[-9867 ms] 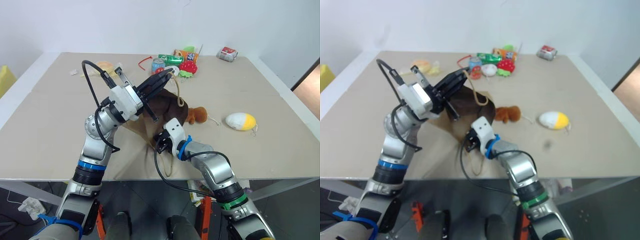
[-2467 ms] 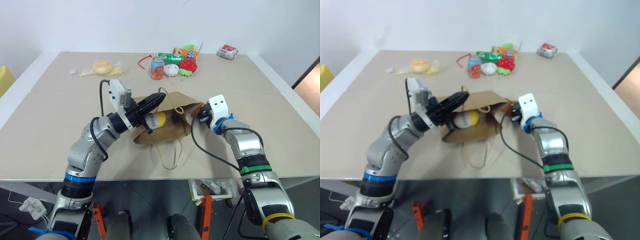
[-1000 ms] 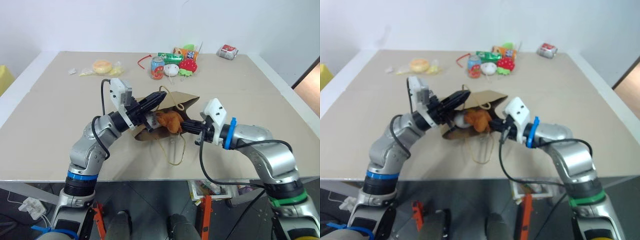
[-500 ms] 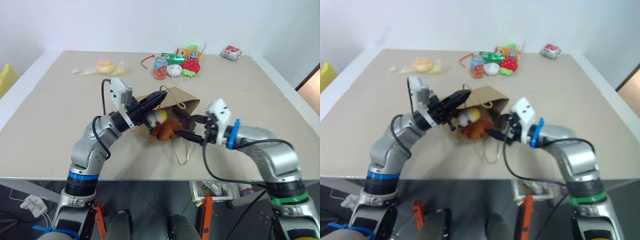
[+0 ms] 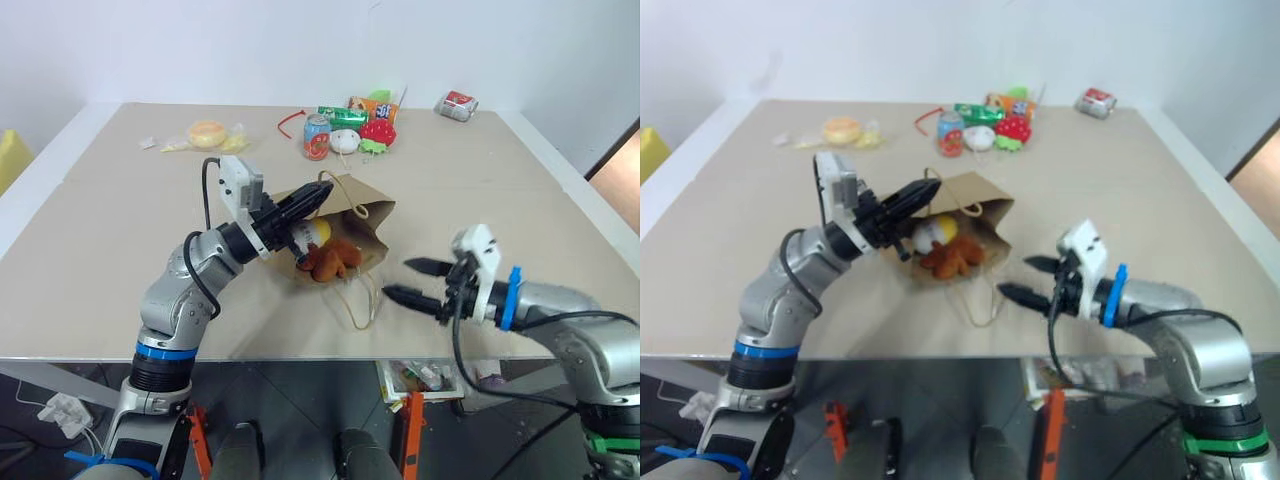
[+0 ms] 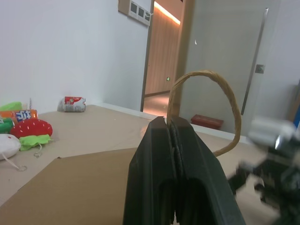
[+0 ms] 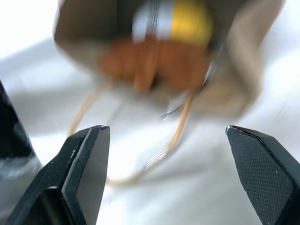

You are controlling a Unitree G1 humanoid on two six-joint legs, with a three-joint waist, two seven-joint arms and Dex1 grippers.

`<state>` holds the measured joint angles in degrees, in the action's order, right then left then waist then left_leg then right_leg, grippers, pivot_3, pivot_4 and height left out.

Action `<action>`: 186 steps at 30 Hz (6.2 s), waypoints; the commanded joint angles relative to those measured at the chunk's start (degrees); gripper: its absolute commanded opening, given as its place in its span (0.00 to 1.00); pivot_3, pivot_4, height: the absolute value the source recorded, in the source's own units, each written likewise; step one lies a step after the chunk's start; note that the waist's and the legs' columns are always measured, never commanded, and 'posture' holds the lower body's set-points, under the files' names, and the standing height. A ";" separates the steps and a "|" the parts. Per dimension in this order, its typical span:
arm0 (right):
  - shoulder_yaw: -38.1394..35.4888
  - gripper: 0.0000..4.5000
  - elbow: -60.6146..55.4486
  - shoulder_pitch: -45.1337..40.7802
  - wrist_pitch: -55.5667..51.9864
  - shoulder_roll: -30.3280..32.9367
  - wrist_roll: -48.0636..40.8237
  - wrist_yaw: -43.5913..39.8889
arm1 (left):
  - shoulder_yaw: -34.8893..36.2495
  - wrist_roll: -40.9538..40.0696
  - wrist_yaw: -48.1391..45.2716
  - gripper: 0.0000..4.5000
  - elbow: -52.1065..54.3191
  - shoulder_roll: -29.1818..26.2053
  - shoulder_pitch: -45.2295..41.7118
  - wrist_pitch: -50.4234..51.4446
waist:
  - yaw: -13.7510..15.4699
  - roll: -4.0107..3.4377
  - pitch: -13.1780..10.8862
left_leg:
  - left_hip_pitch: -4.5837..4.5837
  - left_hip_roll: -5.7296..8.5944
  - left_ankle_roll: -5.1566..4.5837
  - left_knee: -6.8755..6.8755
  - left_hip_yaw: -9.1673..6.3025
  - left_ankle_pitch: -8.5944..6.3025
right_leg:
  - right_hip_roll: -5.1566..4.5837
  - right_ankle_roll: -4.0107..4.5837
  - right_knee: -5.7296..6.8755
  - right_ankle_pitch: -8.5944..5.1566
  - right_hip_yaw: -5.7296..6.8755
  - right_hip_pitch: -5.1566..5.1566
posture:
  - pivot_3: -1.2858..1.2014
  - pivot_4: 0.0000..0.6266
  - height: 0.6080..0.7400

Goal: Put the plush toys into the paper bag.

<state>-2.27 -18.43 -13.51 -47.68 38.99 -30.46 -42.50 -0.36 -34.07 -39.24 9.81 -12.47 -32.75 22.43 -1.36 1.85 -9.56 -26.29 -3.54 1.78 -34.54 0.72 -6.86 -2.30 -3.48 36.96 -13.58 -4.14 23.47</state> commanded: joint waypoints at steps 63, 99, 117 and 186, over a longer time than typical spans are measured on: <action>-20.59 0.73 12.52 -23.78 -2.65 -12.39 -19.62 16.72 | 21.77 -16.16 28.46 0.94 -20.02 4.00 -21.10 28.20 | 0.02 -0.14 -0.17 | -0.20 0.01 0.01 0.18 -0.19 0.02 | 0.14 -0.25 0.02 0.16 0.04 0.14 | 0.52 0.24 1.00; -19.50 0.37 -8.30 2.67 -0.30 2.20 -28.44 1.71 | 3.85 5.07 -20.68 0.96 -4.82 -16.67 10.24 -11.45 | -0.11 -0.44 -0.28 | 0.01 -0.10 -0.05 0.12 -0.05 -0.03 | 0.04 0.12 0.02 -0.12 0.02 -0.02 | 0.52 0.24 1.00; 1.08 0.02 6.59 -12.43 13.50 -6.53 -2.43 7.21 | -1.17 12.72 -15.30 0.96 -20.30 -6.71 1.46 -18.37 | 0.08 -0.41 -0.29 | -0.20 -0.04 -0.08 0.07 0.07 0.04 | 0.04 0.09 0.02 -0.08 -0.03 0.13 | 0.52 0.24 1.00; -24.40 0.00 -8.35 3.60 0.46 6.38 -24.73 -7.55 | 0.21 8.90 -43.22 0.01 -34.05 -18.00 -10.50 -12.30 | -0.01 -0.45 -0.31 | -0.12 -0.08 -0.06 0.14 -0.20 0.02 | 0.26 0.06 0.07 -0.13 -0.01 0.02 | 0.52 0.24 1.00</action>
<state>-27.44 -20.40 -13.16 -45.14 44.15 -51.67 -48.53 0.49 -23.11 -74.84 -23.98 -28.66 -42.11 9.25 -1.37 1.41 -9.87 -26.40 -3.63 1.72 -34.41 0.51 -6.84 -2.03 -3.43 37.03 -13.72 -4.15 23.46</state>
